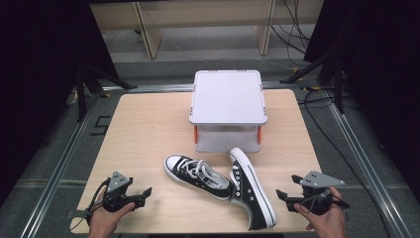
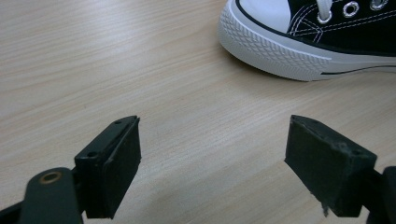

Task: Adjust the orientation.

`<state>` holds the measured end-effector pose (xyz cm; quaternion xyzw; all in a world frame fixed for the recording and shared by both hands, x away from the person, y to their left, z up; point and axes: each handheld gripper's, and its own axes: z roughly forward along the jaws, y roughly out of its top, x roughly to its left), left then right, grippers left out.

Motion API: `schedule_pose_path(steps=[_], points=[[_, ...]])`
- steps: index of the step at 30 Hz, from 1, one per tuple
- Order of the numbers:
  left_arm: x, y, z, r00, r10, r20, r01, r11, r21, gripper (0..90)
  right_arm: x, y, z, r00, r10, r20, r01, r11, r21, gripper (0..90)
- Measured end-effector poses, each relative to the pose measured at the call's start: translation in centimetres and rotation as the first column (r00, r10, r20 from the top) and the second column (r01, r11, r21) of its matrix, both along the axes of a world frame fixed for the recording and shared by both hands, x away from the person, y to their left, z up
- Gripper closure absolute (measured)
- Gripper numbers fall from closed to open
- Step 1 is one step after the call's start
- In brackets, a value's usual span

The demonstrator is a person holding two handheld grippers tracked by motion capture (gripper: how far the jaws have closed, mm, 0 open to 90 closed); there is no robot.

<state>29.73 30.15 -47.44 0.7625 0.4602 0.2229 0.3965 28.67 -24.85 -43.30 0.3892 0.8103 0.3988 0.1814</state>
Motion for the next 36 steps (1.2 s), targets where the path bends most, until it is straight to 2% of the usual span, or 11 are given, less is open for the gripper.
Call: schedule_pose_path(steps=[3,5,6,9,12,14,18,20,27,34,36], points=[[0.0,0.0,0.0,1.0000,0.006,-0.005,-0.006,1.0000,-0.006,17.7,-0.1,0.3,0.1,1.0000,0.003,-0.008,-0.003,0.9999,0.014,26.6],[0.0,0.0,-0.1,1.0000,-0.003,-0.002,0.003,1.0000,-0.007,17.7,-0.2,0.4,0.4,0.9999,0.003,0.016,-0.003,1.0000,0.005,28.0],[0.0,-0.1,-0.1,1.0000,-0.003,0.000,0.003,1.0000,-0.007,17.7,-0.4,0.7,0.5,1.0000,-0.001,-0.007,0.001,0.9997,0.023,28.0],[0.0,0.0,-0.1,1.0000,0.002,-0.004,-0.002,1.0000,-0.008,17.7,-0.6,1.1,0.8,1.0000,0.003,0.004,-0.003,0.9999,0.011,28.0],[0.1,0.2,0.0,1.0000,-0.006,-0.005,0.006,0.9997,0.025,17.7,-0.6,1.3,1.0,0.9998,0.012,0.017,-0.013,0.9998,0.013,27.7],[0.0,0.0,0.0,0.9999,0.008,-0.013,-0.008,0.9998,0.017,17.7,-0.8,1.6,1.1,0.9999,0.012,0.002,-0.012,0.9998,0.017,27.3],[0.0,0.1,0.0,0.9999,0.007,-0.011,-0.007,0.9998,0.019,17.7,-1.4,3.2,1.8,0.9979,0.059,0.025,-0.059,0.9981,-0.020,26.6],[0.0,0.1,-0.1,0.9999,0.009,-0.008,-0.009,1.0000,0.002,17.7,-1.7,3.8,2.0,0.9963,0.082,0.025,-0.081,0.9964,-0.025,26.9],[0.0,0.0,-0.2,1.0000,0.003,-0.009,-0.003,1.0000,0.003,17.7,-2.3,6.0,2.7,0.9860,0.165,0.021,-0.164,0.9856,-0.039,28.8],[0.1,0.0,-0.2,1.0000,-0.004,-0.009,0.005,0.9999,0.015,17.7,-2.3,7.9,2.5,0.9715,0.237,0.005,-0.236,0.9690,-0.073,29.2],[0.1,0.0,-0.1,0.9999,0.000,-0.011,0.000,0.9999,0.013,17.7,-2.3,8.3,2.3,0.9711,0.237,-0.027,-0.238,0.9687,-0.069,28.9]])
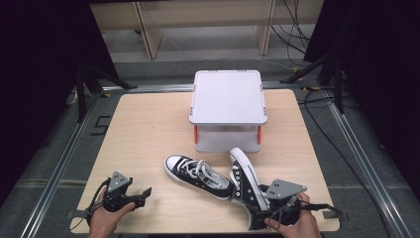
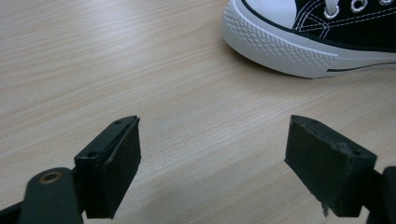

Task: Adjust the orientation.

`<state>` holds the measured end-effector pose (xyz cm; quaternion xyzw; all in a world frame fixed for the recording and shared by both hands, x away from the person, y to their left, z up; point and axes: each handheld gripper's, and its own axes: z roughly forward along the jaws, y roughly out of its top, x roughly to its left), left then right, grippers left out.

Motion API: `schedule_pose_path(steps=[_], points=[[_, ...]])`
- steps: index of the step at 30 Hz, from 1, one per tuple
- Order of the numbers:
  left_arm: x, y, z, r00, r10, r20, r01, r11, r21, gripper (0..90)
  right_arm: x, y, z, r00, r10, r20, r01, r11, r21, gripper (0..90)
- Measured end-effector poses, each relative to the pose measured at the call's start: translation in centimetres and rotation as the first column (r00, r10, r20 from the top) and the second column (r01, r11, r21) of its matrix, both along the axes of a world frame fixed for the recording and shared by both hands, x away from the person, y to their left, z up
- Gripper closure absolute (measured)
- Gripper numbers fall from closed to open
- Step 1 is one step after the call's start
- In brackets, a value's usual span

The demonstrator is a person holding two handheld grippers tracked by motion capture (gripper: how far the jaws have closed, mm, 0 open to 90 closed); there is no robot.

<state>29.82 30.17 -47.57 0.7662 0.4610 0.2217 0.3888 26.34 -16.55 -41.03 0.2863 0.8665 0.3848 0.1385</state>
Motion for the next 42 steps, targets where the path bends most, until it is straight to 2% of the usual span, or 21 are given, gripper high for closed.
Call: schedule_pose_path(steps=[3,4,11,13,15,16,21,24,25,26,29,31,32,33,34,36,37,38,39,41,42], points=[[0.0,0.1,0.0,0.9999,-0.012,-0.001,0.012,0.9999,0.009,17.7,0.1,0.4,-0.3,1.0000,0.001,-0.002,-0.001,0.9996,-0.027,28.3],[0.0,0.0,0.0,1.0000,-0.003,0.002,0.003,1.0000,-0.003,17.7,0.2,0.5,-0.3,0.9999,0.008,-0.008,-0.009,0.9996,-0.028,28.3],[0.0,0.0,0.0,1.0000,-0.002,0.001,0.002,1.0000,-0.001,17.7,0.1,1.4,-0.9,0.9995,0.024,-0.019,-0.025,0.9968,-0.076,26.7],[0.0,0.1,0.1,0.9999,-0.016,-0.002,0.016,0.9996,0.023,17.7,0.1,1.3,-0.9,0.9997,0.023,-0.007,-0.023,0.9957,-0.089,26.8],[0.0,0.1,0.1,0.9999,-0.013,-0.001,0.013,0.9997,0.019,17.7,0.1,1.2,-0.9,0.9999,0.013,-0.002,-0.014,0.9940,-0.109,26.7],[0.0,0.0,0.0,1.0000,-0.004,0.002,0.004,1.0000,-0.005,17.7,0.0,1.0,-0.8,1.0000,0.001,-0.003,-0.001,0.9932,-0.117,26.6],[-0.1,0.0,0.1,1.0000,0.003,-0.002,-0.003,1.0000,-0.006,17.7,0.3,0.1,-0.7,0.9990,-0.044,-0.011,0.042,0.9903,-0.133,26.5],[0.0,0.0,0.0,0.9999,-0.015,0.006,0.015,0.9999,0.001,17.7,0.6,-0.4,-0.8,0.9979,-0.064,-0.014,0.061,0.9868,-0.150,25.7],[0.0,-0.1,0.0,1.0000,-0.007,0.005,0.007,0.9999,-0.009,17.7,0.7,-0.6,-0.8,0.9971,-0.075,-0.015,0.072,0.9853,-0.155,26.1],[0.0,0.0,0.0,0.9999,-0.008,0.006,0.008,0.9999,-0.007,17.7,0.9,-0.9,-0.9,0.9966,-0.082,-0.010,0.079,0.9839,-0.160,27.9],[0.0,-0.1,0.0,0.9999,-0.009,0.010,0.009,0.9998,-0.016,17.7,1.2,-1.7,-0.9,0.9931,-0.110,-0.041,0.102,0.9830,-0.152,30.0],[0.0,0.0,0.0,0.9999,-0.012,0.006,0.012,0.9999,-0.002,17.8,1.9,-2.6,-1.0,0.9916,-0.119,-0.051,0.110,0.9826,-0.150,37.1],[0.0,-0.1,0.0,0.9999,-0.008,0.008,0.008,0.9999,-0.010,17.8,2.1,-3.0,-1.1,0.9895,-0.134,-0.053,0.123,0.9769,-0.174,41.6],[0.0,-0.1,0.0,1.0000,-0.005,0.007,0.005,0.9999,-0.012,17.8,2.3,-3.3,-1.2,0.9885,-0.140,-0.058,0.128,0.9760,-0.176,42.1],[0.0,-0.1,0.1,0.9999,-0.013,0.005,0.013,0.9999,0.001,17.8,2.6,-3.8,-1.4,0.9852,-0.154,-0.074,0.141,0.9766,-0.162,44.1],[-0.1,-0.2,0.0,1.0000,-0.005,-0.003,0.005,1.0000,-0.008,17.8,3.2,-5.0,-2.0,0.9813,-0.165,-0.098,0.150,0.9775,-0.148,50.3],[0.0,-0.2,0.0,1.0000,-0.006,0.000,0.006,1.0000,-0.008,17.8,3.4,-5.5,-2.4,0.9719,-0.197,-0.129,0.178,0.9733,-0.145,53.7],[0.0,-0.2,0.1,0.9999,-0.012,0.003,0.012,0.9999,-0.003,17.8,4.0,-6.1,-2.8,0.9743,-0.185,-0.129,0.163,0.9733,-0.162,58.3],[0.0,-0.2,0.1,0.9999,-0.011,0.001,0.011,0.9999,-0.005,17.8,4.2,-6.4,-3.1,0.9728,-0.185,-0.139,0.160,0.9716,-0.174,60.4],[-0.1,-0.2,0.1,1.0000,-0.005,-0.005,0.005,0.9999,-0.012,17.8,4.4,-6.9,-3.4,0.9661,-0.181,-0.185,0.167,0.9821,-0.087,61.1],[-0.1,-0.2,0.0,1.0000,-0.004,-0.004,0.004,0.9999,-0.011,17.8,4.4,-6.9,-3.4,0.9680,-0.175,-0.179,0.159,0.9820,-0.102,61.1]])
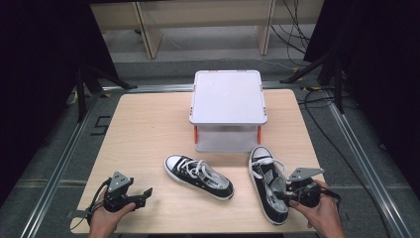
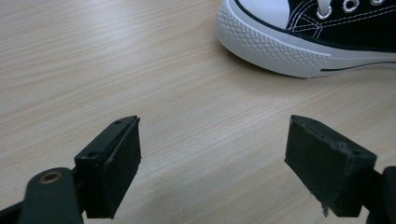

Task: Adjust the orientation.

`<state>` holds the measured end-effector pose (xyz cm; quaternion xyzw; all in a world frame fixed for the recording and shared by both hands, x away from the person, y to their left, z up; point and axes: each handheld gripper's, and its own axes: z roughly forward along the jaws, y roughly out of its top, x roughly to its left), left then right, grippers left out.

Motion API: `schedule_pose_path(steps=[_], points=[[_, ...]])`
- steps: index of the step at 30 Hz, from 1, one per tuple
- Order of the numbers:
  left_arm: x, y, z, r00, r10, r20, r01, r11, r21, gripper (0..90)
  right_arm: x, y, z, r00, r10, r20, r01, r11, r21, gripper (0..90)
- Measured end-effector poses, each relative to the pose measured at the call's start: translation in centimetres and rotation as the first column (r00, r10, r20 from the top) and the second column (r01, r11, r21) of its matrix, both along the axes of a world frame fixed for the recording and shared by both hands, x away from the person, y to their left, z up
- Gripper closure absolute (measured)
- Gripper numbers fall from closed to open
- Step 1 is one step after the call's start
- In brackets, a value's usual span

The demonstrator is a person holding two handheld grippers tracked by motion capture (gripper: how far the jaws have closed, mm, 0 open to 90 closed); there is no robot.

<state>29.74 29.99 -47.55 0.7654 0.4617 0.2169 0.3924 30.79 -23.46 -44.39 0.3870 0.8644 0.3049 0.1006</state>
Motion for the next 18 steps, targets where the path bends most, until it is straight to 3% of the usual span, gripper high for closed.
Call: schedule_pose_path(steps=[1,2,3,5,7,8,10,12,13,15,16,18], points=[[0.1,0.1,0.0,0.9999,-0.009,0.006,0.009,0.9999,0.007,17.8,0.3,0.0,0.0,0.9992,0.030,0.025,-0.029,0.9993,-0.023,61.0],[0.1,0.0,0.0,0.9999,-0.008,0.006,0.008,1.0000,0.004,17.8,0.0,0.2,-0.1,0.9999,-0.009,0.012,0.009,0.9999,-0.008,60.9],[0.0,0.0,0.0,0.9999,-0.009,0.006,0.009,0.9999,0.005,17.8,0.1,0.1,0.2,1.0000,0.005,-0.002,-0.005,0.9997,-0.023,60.9],[0.0,0.1,0.0,1.0000,-0.004,0.000,0.004,1.0000,0.004,17.8,0.3,0.1,0.1,0.9995,0.025,0.021,-0.024,0.9990,-0.038,60.6],[0.1,0.1,0.0,0.9999,-0.009,0.008,0.009,0.9999,0.007,17.8,0.1,0.1,0.6,0.9998,-0.009,0.019,0.009,0.9999,-0.014,59.8],[0.1,0.1,0.0,0.9999,-0.010,0.007,0.010,0.9999,0.006,17.8,-0.2,0.2,1.0,0.9984,-0.057,-0.004,0.057,0.9984,0.006,58.0],[0.0,0.0,0.0,1.0000,0.000,-0.002,0.000,1.0000,0.000,17.8,0.1,-0.3,1.5,0.9983,-0.037,0.045,0.037,0.9993,-0.001,58.2],[0.1,0.1,0.0,0.9999,-0.010,0.004,0.010,0.9999,0.012,17.8,0.0,-0.2,1.8,0.9976,-0.065,0.022,0.065,0.9979,0.006,59.7],[0.1,0.1,0.0,1.0000,-0.007,0.002,0.007,0.9999,0.010,17.8,0.3,-0.3,1.7,0.9981,-0.045,0.041,0.046,0.9990,-0.004,60.2],[0.0,0.0,0.0,1.0000,0.004,-0.003,-0.004,1.0000,-0.004,17.8,0.5,-0.1,1.7,0.9985,-0.042,0.036,0.042,0.9991,-0.008,62.7],[0.1,0.1,0.0,1.0000,-0.005,0.001,0.005,1.0000,0.007,17.8,0.5,0.3,1.7,0.9979,-0.063,0.014,0.063,0.9980,0.003,63.1],[0.1,0.2,0.0,1.0000,-0.004,0.004,0.004,0.9999,0.013,17.8,1.1,0.4,1.7,0.9978,-0.053,0.039,0.054,0.9984,-0.018,63.4]])
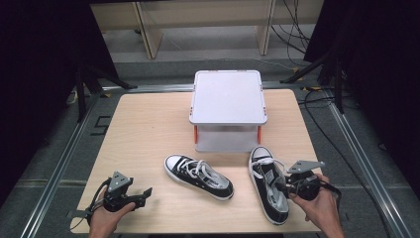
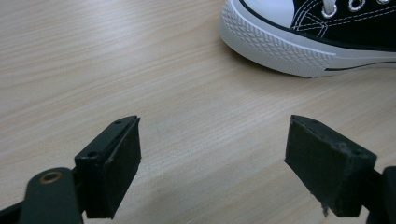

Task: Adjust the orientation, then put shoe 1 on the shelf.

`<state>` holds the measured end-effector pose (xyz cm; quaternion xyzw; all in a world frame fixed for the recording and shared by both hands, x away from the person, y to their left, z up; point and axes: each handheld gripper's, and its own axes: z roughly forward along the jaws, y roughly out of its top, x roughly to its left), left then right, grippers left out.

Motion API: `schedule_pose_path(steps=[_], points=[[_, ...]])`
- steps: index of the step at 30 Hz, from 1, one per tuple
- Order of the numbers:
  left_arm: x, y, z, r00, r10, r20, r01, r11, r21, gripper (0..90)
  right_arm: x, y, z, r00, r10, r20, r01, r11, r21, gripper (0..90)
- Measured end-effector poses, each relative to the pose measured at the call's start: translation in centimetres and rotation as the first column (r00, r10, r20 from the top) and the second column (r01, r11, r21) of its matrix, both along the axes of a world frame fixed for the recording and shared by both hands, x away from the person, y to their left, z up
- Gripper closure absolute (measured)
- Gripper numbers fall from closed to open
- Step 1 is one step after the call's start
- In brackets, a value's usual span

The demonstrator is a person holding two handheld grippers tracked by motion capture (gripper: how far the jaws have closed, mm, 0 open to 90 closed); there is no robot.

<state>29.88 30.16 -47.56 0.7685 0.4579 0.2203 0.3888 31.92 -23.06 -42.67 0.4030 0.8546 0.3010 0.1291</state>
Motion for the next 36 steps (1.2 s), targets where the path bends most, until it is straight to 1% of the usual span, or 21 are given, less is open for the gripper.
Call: schedule_pose_path(steps=[2,5,6,7,8,12,14,16,17,18,19,21,22,23,25,27,30,31,32,34,36], points=[[0.0,-0.1,0.0,1.0000,-0.002,0.006,0.003,0.9999,-0.010,17.8,0.1,0.2,0.2,0.9986,-0.045,-0.029,0.045,0.9989,0.008,63.4],[0.0,0.1,0.0,1.0000,0.006,0.001,-0.006,0.9999,-0.010,17.8,0.8,0.0,0.5,0.9981,-0.037,-0.050,0.037,0.9993,0.000,63.2],[0.1,0.1,0.0,1.0000,-0.004,0.008,0.004,1.0000,-0.006,17.8,1.4,-0.2,0.3,0.9995,0.003,-0.032,-0.004,0.9998,-0.021,63.2],[0.2,0.1,-0.1,1.0000,-0.005,0.005,0.005,1.0000,-0.006,17.8,1.5,0.0,0.2,0.9987,-0.017,-0.048,0.017,0.9999,0.000,63.5],[0.1,0.0,-0.1,1.0000,0.001,0.004,-0.001,0.9999,-0.013,17.8,1.8,0.1,0.3,0.9965,-0.003,-0.083,0.001,0.9997,-0.023,64.6],[0.1,0.1,0.0,1.0000,0.004,0.002,-0.004,0.9999,-0.011,17.8,2.5,0.4,-0.1,0.9956,0.037,-0.087,-0.041,0.9983,-0.042,69.7],[0.0,0.3,0.0,0.9999,0.013,-0.003,-0.013,0.9998,-0.012,17.8,2.7,0.6,0.0,0.9926,0.036,-0.116,-0.044,0.9967,-0.068,71.3],[0.1,0.4,0.0,0.9999,0.010,-0.010,-0.010,0.9999,0.012,17.8,3.0,0.6,0.0,0.9927,0.060,-0.105,-0.068,0.9946,-0.079,73.2],[0.1,0.1,0.0,0.9999,0.010,-0.004,-0.011,0.9999,-0.009,17.8,3.1,0.5,0.0,0.9916,0.065,-0.111,-0.075,0.9935,-0.086,74.1],[0.1,0.2,0.1,1.0000,-0.009,-0.002,0.009,0.9999,0.015,17.8,3.1,0.5,0.0,0.9926,0.060,-0.105,-0.070,0.9932,-0.093,75.2],[0.0,-0.2,0.1,1.0000,0.009,-0.001,-0.009,0.9999,-0.015,17.8,3.2,0.5,0.0,0.9928,0.062,-0.103,-0.072,0.9928,-0.096,76.2],[-0.1,-0.2,0.0,0.9999,0.013,-0.010,-0.014,0.9997,-0.021,17.8,3.3,0.4,0.1,0.9921,0.046,-0.117,-0.057,0.9937,-0.096,78.9],[0.1,0.0,0.0,1.0000,-0.008,-0.006,0.008,1.0000,0.005,17.8,3.5,0.4,0.2,0.9911,0.043,-0.126,-0.056,0.9936,-0.099,80.2],[0.1,-0.1,-0.1,0.9998,0.013,-0.015,-0.013,0.9999,-0.011,17.8,3.6,0.3,0.2,0.9918,0.041,-0.121,-0.053,0.9933,-0.102,81.5],[0.2,0.0,-0.1,1.0000,0.000,-0.008,0.000,1.0000,-0.007,17.8,4.2,0.0,0.2,0.9921,0.064,-0.108,-0.077,0.9891,-0.125,83.8],[0.2,-0.2,0.0,0.9999,0.006,-0.012,-0.006,0.9998,-0.016,17.8,4.2,0.1,0.3,0.9913,0.033,-0.128,-0.046,0.9934,-0.105,84.4],[0.3,-0.2,0.0,0.9999,-0.011,-0.012,0.011,0.9999,0.006,17.8,4.6,-0.2,0.2,0.9898,0.065,-0.126,-0.078,0.9919,-0.100,84.3],[0.3,-0.4,-0.1,0.9997,0.009,-0.022,-0.009,0.9999,-0.013,17.8,4.7,-0.3,0.3,0.9892,0.071,-0.128,-0.084,0.9914,-0.100,84.0],[0.4,-0.3,-0.1,0.9998,-0.005,-0.018,0.005,1.0000,-0.002,17.8,4.6,-0.2,0.3,0.9884,0.052,-0.143,-0.064,0.9942,-0.087,83.9],[0.3,-0.5,0.0,0.9995,0.013,-0.029,-0.013,0.9998,-0.016,17.8,4.9,-0.5,0.2,0.9877,0.076,-0.137,-0.088,0.9922,-0.088,83.6],[0.4,-0.5,-0.1,0.9995,0.014,-0.029,-0.014,0.9998,-0.014,17.8,5.0,-0.5,0.3,0.9831,0.062,-0.172,-0.076,0.9945,-0.073,83.4]])
